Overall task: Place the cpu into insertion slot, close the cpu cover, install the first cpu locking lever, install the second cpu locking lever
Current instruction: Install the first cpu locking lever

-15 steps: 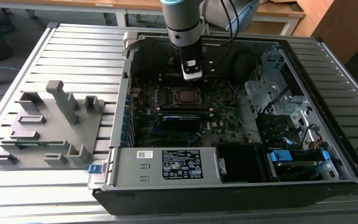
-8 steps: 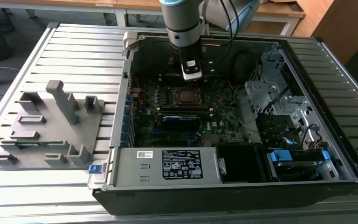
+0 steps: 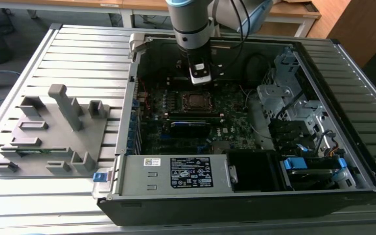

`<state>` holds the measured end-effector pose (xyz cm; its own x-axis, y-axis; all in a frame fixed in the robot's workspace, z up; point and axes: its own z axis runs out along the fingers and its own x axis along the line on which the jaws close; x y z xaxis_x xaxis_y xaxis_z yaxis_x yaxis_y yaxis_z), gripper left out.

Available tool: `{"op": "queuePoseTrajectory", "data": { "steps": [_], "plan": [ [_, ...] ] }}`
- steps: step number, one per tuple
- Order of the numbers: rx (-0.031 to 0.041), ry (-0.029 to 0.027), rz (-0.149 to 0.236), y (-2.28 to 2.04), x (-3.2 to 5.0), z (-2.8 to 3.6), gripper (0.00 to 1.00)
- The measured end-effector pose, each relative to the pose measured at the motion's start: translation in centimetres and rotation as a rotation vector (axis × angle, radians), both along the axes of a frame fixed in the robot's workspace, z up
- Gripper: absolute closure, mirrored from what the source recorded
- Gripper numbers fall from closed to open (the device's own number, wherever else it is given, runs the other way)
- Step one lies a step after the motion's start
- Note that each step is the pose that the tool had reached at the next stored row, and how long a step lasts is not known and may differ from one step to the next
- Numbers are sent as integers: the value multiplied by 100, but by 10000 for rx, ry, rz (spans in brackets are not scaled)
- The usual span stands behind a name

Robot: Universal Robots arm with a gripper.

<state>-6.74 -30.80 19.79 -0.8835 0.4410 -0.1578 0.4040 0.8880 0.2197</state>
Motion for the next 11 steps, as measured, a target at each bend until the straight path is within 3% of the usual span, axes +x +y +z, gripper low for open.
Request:
{"op": "queuePoseTrajectory", "data": {
  "steps": [11],
  "plan": [
    [-11,-5,0,-3,16,-14,89]
  ]
}}
